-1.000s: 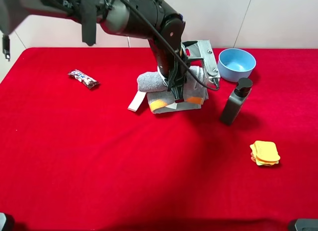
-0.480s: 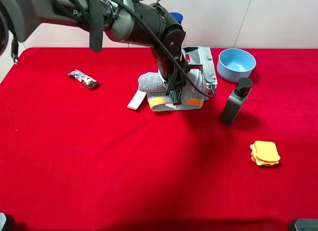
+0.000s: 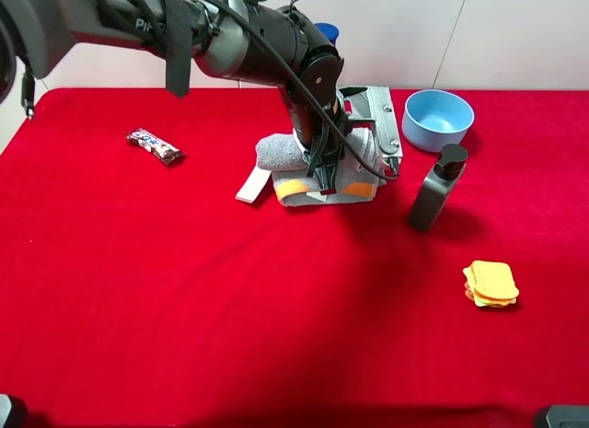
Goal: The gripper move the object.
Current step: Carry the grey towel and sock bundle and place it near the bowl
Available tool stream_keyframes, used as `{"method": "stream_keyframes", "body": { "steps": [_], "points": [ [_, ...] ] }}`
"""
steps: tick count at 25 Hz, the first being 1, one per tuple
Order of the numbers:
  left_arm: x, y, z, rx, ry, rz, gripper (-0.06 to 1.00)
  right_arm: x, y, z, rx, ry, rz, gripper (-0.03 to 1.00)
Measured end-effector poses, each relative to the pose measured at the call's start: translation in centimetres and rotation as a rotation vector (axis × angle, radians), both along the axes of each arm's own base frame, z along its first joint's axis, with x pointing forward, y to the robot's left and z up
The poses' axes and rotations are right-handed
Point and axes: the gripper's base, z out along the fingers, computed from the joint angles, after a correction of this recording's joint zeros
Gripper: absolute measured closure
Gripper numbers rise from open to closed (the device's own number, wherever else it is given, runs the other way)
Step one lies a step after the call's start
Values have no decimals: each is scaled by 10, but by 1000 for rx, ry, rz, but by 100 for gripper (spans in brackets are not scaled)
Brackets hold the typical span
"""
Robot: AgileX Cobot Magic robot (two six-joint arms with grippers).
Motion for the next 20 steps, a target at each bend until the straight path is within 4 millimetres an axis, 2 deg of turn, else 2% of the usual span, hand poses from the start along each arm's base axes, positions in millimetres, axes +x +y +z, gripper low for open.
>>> {"method": "stream_keyframes", "body": {
  "steps": [10, 16, 20],
  "points": [
    [0, -1, 1, -7, -5, -2, 17, 0, 0, 0, 0, 0, 0, 27],
    [1, -1, 1, -8, -7, -4, 0, 0, 0, 0, 0, 0, 0, 27],
    [1, -1, 1, -9, -7, -5, -4, 0, 0, 0, 0, 0, 0, 27]
  ]
}}
